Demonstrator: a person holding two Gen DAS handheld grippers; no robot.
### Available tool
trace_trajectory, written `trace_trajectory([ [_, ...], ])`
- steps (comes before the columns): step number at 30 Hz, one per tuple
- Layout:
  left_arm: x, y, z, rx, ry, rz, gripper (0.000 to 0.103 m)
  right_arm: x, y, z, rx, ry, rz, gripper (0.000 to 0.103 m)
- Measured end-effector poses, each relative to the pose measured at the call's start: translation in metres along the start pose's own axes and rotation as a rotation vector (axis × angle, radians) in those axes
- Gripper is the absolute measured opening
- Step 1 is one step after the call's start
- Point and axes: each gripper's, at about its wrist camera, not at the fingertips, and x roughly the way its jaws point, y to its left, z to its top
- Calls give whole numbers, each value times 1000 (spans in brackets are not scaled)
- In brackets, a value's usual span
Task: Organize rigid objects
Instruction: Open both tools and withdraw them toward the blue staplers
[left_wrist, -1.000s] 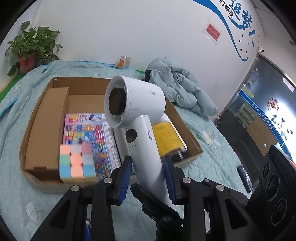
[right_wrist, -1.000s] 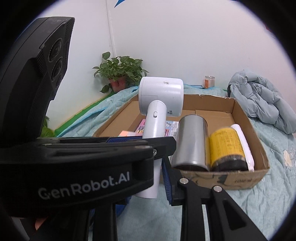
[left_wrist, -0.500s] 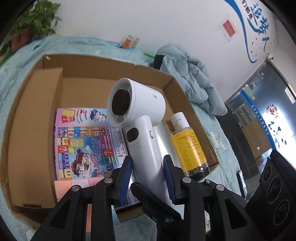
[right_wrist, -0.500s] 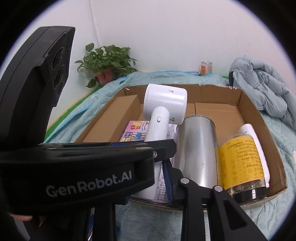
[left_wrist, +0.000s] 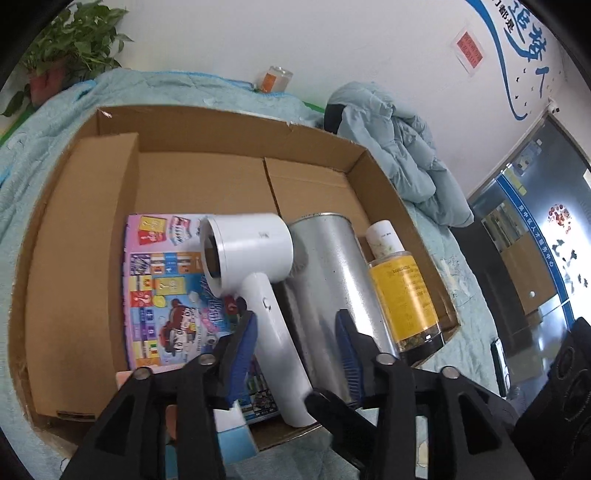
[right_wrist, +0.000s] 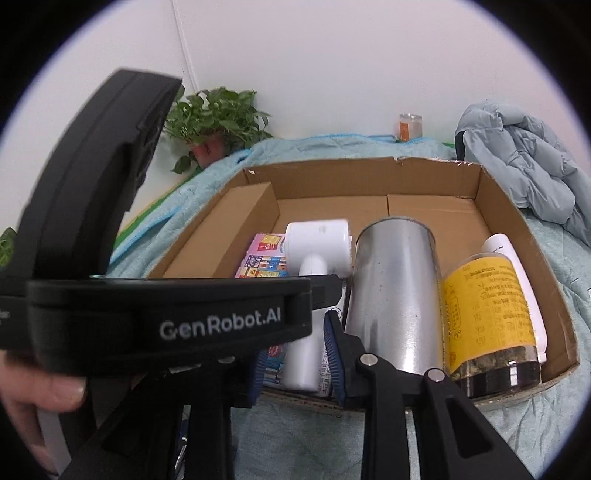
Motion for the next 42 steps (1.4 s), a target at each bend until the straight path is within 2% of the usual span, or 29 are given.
trace_trajectory([
  [1, -7, -1, -3, 10, -29, 25, 53, -6, 0, -1, -1, -23, 3, 43],
  [2, -16, -5, -7, 31, -61, 44, 62, -11, 1, -3, -7, -43, 4, 69],
  [3, -25, -9, -11, 57, -94, 60, 72, -20, 2, -9, -21, -76, 7, 83],
  [4, -35, -13, -16, 83, -130, 85, 78, -25, 1, -13, -33, -98, -1, 91],
  [6, -58, -25, -33, 158, -227, 170, 98, -34, 1, -22, -62, -128, -23, 91],
  [7, -70, -30, -43, 188, -270, 209, 103, -37, -1, -27, -75, -129, -36, 91],
  [9, -86, -38, -56, 225, -328, 264, 102, -41, -5, -35, -77, -121, -49, 91],
  [12, -105, -45, -83, 246, -358, 333, 102, -48, -16, -45, -45, -103, -43, 91],
  [17, -141, -39, -135, 180, -413, 428, 102, -69, -27, -60, -29, -89, 8, 91],
  [21, -170, -31, -165, 141, -420, 476, 102, -97, -31, -75, -67, -98, 24, 91],
  [25, -209, -23, -177, 117, -410, 532, 102, -120, -39, -82, -42, -94, 32, 91],
  [31, -262, -35, -201, 94, -392, 491, 103, -157, -37, -95, -2, -59, 36, 91],
  [36, -265, -56, -233, 107, -373, 453, 102, -195, -22, -114, 7, -56, 74, 91],
  [42, -266, -66, -255, 91, -364, 412, 102, -196, -5, -135, -26, -16, 100, 91],
])
